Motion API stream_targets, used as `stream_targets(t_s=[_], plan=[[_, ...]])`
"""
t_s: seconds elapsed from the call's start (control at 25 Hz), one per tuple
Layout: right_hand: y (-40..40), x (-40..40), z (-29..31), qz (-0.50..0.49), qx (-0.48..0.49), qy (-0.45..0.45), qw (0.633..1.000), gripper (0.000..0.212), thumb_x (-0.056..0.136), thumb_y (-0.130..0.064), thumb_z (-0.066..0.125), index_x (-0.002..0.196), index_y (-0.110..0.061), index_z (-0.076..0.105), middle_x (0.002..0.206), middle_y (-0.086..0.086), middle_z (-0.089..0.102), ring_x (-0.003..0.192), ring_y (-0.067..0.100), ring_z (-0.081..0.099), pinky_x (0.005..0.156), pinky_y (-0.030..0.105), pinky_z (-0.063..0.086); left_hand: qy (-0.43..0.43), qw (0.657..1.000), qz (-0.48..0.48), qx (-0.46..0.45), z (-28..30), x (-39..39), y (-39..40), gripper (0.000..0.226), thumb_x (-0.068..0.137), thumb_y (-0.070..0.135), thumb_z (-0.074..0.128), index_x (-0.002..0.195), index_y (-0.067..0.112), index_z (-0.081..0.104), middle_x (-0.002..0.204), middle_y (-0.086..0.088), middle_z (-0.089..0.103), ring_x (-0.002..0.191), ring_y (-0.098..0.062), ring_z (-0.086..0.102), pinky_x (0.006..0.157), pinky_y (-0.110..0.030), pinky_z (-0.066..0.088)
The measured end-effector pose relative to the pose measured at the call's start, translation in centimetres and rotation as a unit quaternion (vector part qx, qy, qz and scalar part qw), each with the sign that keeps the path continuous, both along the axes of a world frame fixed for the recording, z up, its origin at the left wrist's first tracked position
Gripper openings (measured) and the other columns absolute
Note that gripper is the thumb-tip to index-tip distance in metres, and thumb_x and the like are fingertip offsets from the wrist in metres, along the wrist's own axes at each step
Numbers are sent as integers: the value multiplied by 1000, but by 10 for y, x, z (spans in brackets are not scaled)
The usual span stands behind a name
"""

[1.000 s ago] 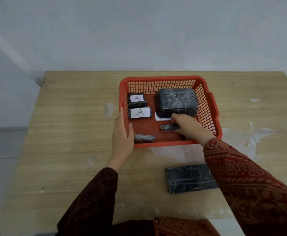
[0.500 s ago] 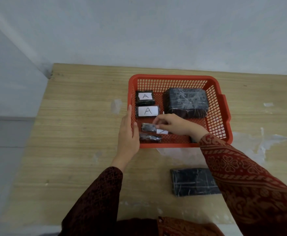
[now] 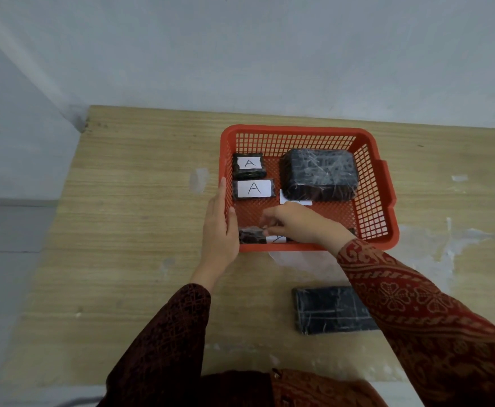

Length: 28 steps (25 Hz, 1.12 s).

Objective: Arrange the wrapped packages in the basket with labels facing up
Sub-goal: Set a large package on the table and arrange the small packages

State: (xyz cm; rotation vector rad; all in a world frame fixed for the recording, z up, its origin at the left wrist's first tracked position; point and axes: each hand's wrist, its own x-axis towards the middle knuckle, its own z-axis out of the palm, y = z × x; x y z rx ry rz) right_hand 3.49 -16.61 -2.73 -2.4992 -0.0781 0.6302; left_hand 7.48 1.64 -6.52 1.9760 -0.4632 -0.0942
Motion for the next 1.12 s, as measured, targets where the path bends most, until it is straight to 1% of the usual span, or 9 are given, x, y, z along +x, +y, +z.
stream_targets(t_s=[0.08,0.2,0.32,0.48,0.6,0.76,0.84,0.96,1.12], plan=[[4,-2,-1,5,-42,-45,998,16,86,-29,65,97,-19,61,94,2,72,82,18,62,59,26,41,-2,1000,0,-2,0,0,0,54,100,12,36,151,19,21,139,15,34,125,17,28,103,-3,22],[8,-6,-3,23,-94,-87,992,17,85,-28,65,97,-17,62,94,5,73,87,24,64,63,27,38,-6,1000,-1,-8,-2,0,0,54,100,11,36,150,18,21,138,20,32,126,19,27,103,-4,23],[9,-6,-4,29,-124,-77,989,18,85,-25,64,102,-17,66,101,8,70,93,27,63,65,31,42,-3,1000,-3,-11,-2,0,0,54,99,10,36,151,19,21,134,29,30,124,21,27,102,-3,23],[9,-2,-1,17,-119,-63,991,20,86,-23,65,103,-18,72,102,4,71,92,22,65,69,32,49,-2,1000,-2,-11,-1,0,0,54,99,14,35,151,21,20,136,17,35,124,19,29,103,-4,25],[7,2,3,40,-118,-57,991,18,87,-26,64,102,-20,73,98,1,73,88,20,66,67,30,50,2,1000,-6,-9,-1,0,0,54,99,16,34,151,23,19,138,18,34,126,18,28,104,-4,24],[0,9,7,34,-160,-138,977,24,85,-20,63,109,-15,61,104,5,62,101,24,58,68,38,51,-3,1000,-3,-8,-1,0,0,55,99,15,35,151,23,20,138,15,37,125,15,31,103,-4,24],[1,14,4,71,-180,-104,975,32,82,-13,65,113,-12,54,110,7,60,106,25,55,73,42,54,-5,1000,-3,-13,-1,0,0,55,98,14,36,150,21,22,138,14,38,124,13,34,103,-6,25],[1,15,-2,85,-155,-75,981,28,83,-8,59,111,-11,56,112,7,63,104,26,59,80,45,53,-5,1000,-3,-12,0,0,0,55,98,13,36,150,19,22,137,12,39,124,9,36,104,-9,26],[-15,7,-7,-2,-42,-87,995,30,89,-17,60,119,-14,58,110,4,61,97,17,59,84,33,50,4,1000,-6,-6,0,0,1,55,99,15,36,151,24,19,135,12,39,123,11,35,103,-5,25]])
